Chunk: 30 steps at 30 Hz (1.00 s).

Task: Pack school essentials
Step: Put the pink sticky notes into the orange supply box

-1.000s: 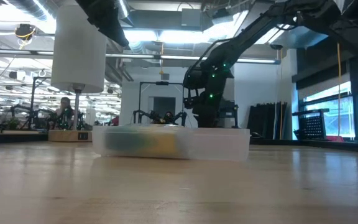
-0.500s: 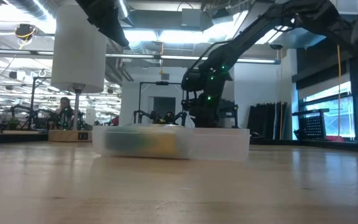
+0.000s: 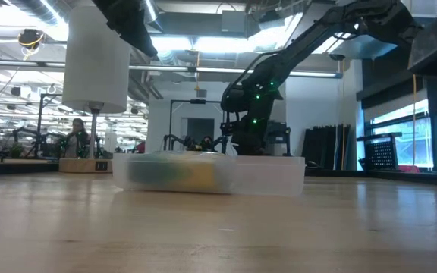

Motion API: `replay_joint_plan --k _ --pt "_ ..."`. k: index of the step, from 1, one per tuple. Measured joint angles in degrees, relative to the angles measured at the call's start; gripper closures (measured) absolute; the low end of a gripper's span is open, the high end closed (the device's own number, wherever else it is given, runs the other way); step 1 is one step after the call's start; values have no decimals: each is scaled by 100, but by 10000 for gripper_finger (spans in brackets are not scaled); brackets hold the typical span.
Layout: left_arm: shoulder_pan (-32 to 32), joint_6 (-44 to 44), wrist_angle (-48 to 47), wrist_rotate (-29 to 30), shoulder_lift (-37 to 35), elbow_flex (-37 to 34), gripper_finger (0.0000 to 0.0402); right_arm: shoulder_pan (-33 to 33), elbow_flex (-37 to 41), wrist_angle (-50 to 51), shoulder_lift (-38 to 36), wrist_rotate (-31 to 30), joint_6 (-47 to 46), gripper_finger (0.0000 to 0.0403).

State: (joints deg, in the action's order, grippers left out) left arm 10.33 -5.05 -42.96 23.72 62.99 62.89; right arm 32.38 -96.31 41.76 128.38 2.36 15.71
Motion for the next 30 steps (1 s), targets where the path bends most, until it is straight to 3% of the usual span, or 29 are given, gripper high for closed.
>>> replay_joint_plan --k 9,22,30 --pt "0 -1 0 0 2 0 4 0 0 -2 4 -12 122 15" --pt "-1 -1 1 0 0 0 4 0 6 12 9 -13 -9 64" --pt "0 2 1 1 2 0 4 0 11 4 15 27 -20 73"
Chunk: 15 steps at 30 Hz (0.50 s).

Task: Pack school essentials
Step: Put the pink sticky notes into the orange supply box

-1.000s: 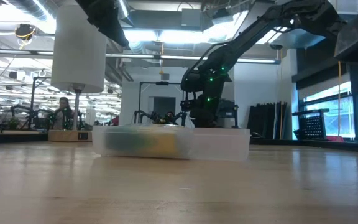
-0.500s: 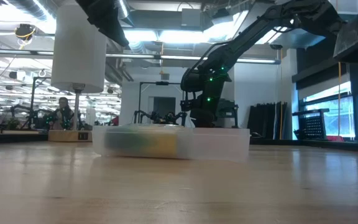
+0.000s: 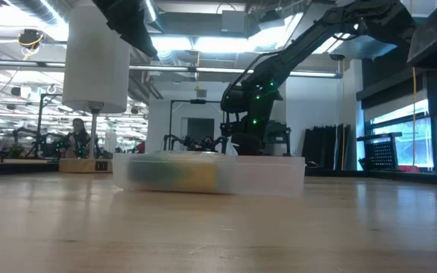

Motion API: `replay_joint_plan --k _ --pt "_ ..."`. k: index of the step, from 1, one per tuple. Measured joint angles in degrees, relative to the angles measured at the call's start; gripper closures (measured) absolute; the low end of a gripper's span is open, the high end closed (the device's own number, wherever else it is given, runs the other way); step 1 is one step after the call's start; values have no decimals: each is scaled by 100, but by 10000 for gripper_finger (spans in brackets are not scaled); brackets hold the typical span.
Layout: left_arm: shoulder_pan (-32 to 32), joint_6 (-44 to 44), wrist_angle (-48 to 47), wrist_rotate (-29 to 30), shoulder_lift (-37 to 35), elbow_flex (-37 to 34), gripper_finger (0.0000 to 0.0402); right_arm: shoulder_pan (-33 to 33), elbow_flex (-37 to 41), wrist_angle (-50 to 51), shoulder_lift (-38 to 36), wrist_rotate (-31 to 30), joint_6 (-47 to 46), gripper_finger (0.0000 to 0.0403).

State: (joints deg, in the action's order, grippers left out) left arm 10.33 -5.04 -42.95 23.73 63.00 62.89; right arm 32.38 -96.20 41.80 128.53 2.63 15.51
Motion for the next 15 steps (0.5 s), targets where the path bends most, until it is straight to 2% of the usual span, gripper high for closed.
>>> replay_joint_plan --k 9,15 --pt "-2 -2 -1 -2 0 0 4 1 -32 68 1 -38 4 73" --pt "0 -2 -1 -2 0 0 4 -2 -438 624 33 -90 17 73"
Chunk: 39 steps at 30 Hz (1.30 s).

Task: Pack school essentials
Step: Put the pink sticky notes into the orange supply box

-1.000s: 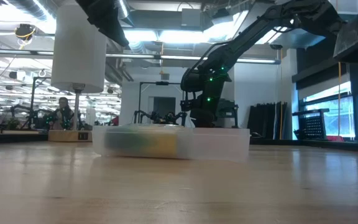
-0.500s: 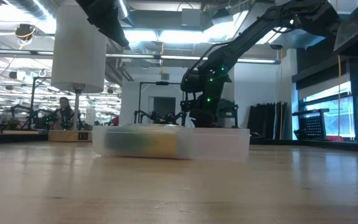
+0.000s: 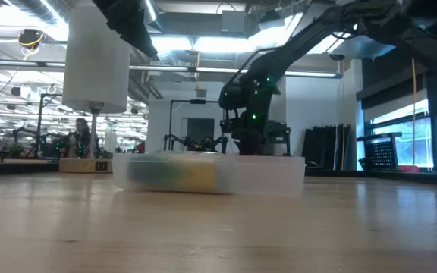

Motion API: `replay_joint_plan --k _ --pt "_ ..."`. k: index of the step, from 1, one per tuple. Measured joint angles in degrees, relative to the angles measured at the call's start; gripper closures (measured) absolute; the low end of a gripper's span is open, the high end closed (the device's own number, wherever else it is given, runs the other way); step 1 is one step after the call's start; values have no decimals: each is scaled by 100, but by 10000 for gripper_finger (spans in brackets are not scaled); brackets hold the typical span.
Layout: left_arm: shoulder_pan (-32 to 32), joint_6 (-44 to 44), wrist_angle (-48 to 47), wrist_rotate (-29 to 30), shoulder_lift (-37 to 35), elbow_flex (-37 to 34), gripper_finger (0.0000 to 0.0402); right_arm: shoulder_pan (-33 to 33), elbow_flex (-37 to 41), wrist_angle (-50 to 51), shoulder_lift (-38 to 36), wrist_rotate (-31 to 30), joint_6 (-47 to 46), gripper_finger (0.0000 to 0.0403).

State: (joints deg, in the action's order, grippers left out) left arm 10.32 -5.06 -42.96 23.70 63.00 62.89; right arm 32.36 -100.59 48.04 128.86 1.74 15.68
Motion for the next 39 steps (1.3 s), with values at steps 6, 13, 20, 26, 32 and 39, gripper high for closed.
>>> replay_joint_plan --k 6,13,20,26,32,39 --pt "0 2 0 1 0 0 4 -34 -478 544 -7 4 -17 73" --pt "0 0 0 1 -2 0 4 -259 -1200 1218 -10 26 -7 73" --pt "0 1 0 1 -2 0 4 -580 -1912 2182 -20 24 -7 73" --pt "0 0 0 1 -1 0 4 -985 -2354 2773 -28 26 -84 73" --pt "0 0 0 2 -2 0 4 -1533 -2655 3269 -33 33 -360 73" --pt "0 -281 -88 -501 -2 0 4 -2363 -2823 3994 -35 33 -1024 73"
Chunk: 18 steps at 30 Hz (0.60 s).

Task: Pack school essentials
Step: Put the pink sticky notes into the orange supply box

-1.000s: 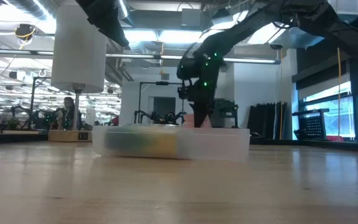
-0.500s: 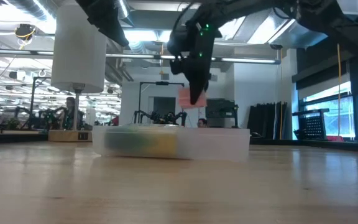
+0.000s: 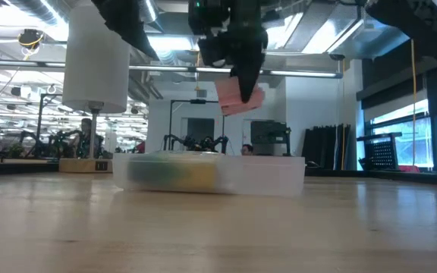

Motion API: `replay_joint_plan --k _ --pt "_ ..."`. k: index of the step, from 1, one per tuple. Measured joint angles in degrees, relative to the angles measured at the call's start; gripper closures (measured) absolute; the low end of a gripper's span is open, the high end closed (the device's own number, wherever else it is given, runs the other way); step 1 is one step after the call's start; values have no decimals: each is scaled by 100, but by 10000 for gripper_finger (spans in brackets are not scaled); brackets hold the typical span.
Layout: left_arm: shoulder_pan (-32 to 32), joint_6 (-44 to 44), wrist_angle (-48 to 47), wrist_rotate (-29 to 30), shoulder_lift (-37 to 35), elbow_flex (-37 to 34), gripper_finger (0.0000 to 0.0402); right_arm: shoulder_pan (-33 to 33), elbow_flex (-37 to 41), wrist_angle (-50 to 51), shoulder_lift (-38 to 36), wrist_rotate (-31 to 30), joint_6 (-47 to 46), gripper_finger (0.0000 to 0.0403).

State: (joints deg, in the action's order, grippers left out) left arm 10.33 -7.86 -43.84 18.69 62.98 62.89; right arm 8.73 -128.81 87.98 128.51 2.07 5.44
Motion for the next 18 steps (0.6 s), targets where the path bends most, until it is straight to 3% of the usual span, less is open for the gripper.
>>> replay_joint_plan --k 6,12,18 --pt "-36 -36 -67 -1171 0 0 4 -792 1 95 0 0 -809 73" --pt "-334 -312 -105 -1307 -51 0 4 -1408 0 -280 0 -24 -1751 73" --pt "-704 -474 -263 -1551 -127 0 4 -1732 74 -540 -7 -555 -2379 73"
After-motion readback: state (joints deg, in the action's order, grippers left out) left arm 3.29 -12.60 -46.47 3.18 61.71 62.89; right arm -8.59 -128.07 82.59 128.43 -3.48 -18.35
